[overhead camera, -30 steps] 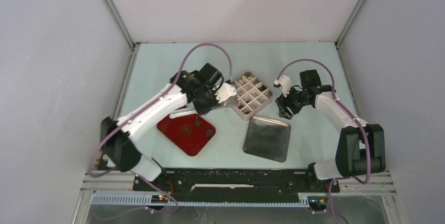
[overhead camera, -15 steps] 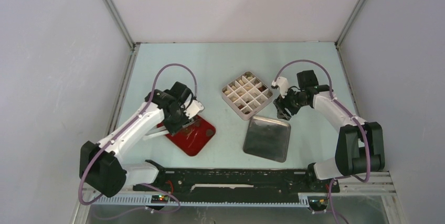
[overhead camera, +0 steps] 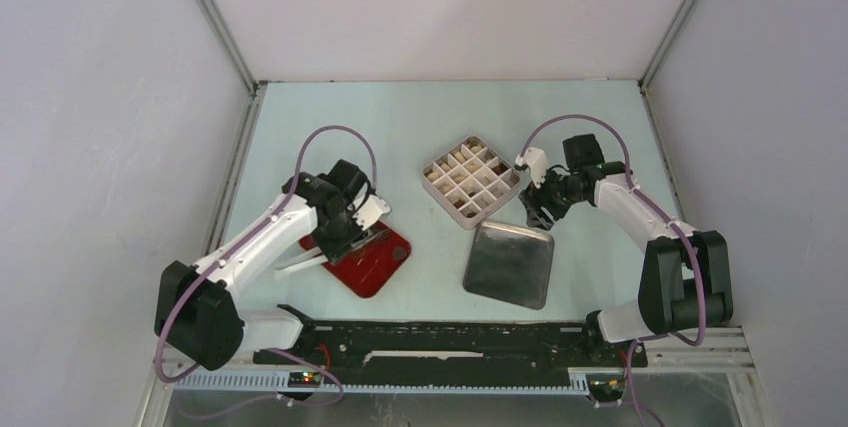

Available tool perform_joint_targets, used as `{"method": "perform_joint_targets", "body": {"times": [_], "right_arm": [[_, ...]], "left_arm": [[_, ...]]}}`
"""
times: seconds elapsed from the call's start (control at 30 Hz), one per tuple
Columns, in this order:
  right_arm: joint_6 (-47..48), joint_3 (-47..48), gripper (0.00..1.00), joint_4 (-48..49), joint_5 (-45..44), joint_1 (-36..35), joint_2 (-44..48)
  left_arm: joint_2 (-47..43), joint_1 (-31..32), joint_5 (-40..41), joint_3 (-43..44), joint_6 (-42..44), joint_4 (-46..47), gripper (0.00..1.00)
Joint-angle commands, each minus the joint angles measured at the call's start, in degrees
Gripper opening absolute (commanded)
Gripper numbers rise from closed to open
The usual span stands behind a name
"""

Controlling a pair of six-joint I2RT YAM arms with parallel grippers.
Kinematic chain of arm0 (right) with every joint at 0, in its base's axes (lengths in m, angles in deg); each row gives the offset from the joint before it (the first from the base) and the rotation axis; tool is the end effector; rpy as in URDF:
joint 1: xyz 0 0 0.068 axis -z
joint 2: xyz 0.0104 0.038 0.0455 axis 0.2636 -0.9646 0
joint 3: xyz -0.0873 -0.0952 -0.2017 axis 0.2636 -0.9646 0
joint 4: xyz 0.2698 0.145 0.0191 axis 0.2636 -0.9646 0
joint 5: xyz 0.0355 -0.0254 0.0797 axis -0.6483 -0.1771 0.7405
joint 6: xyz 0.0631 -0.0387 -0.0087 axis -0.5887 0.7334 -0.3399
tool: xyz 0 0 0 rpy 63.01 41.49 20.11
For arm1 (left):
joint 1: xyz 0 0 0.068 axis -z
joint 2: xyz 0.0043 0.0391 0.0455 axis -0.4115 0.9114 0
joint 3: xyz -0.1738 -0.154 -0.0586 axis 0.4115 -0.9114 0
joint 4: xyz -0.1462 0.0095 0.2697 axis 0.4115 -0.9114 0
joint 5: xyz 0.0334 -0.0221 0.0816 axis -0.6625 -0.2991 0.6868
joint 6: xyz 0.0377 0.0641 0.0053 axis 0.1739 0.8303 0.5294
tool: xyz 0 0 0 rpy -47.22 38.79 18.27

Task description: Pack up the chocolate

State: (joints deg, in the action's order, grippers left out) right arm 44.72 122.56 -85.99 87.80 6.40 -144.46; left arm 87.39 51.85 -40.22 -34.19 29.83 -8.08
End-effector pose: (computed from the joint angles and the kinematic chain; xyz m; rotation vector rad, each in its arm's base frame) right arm 0.3205 0.0800 0.1299 -1.1423 2.3088 0.4883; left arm 0.2369 -0.1198 0.1659 1.2929 2.7263 0.0732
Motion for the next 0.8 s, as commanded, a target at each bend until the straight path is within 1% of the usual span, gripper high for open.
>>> {"method": "perform_joint_targets", "body": {"times": [0.0,0.23,0.37,0.47,0.57,0.7,0.77], "right_arm": [[0.7,1.4,0.66,0.4,-0.1,-0.2,0.3],[0.7,1.4,0.66,0.3,0.0,-0.2,0.5],[0.8,1.4,0.66,0.3,-0.1,-0.2,0.6],[0.8,1.4,0.66,0.3,-0.1,-0.2,0.6],[0.8,1.4,0.66,0.2,-0.2,-0.2,0.8],[0.8,1.4,0.66,0.2,-0.2,-0.2,0.8],[0.8,1.4,0.66,0.2,-0.1,-0.3,0.8]], "left_arm": [[0.3,-0.4,2.5,-0.2,-0.8,1.8,0.49],[1.1,-0.4,6.2,1.2,-0.1,1.9,0.49],[1.5,-0.4,6.1,1.1,0.3,1.1,0.49],[1.5,-0.4,5.6,1.2,0.4,0.9,0.47],[1.6,-0.4,5.0,1.7,0.6,0.1,0.42],[0.2,-0.4,3.4,3.6,1.7,-1.3,0.31],[-0.9,-0.4,1.8,5.4,2.7,-3.3,0.29]]}}
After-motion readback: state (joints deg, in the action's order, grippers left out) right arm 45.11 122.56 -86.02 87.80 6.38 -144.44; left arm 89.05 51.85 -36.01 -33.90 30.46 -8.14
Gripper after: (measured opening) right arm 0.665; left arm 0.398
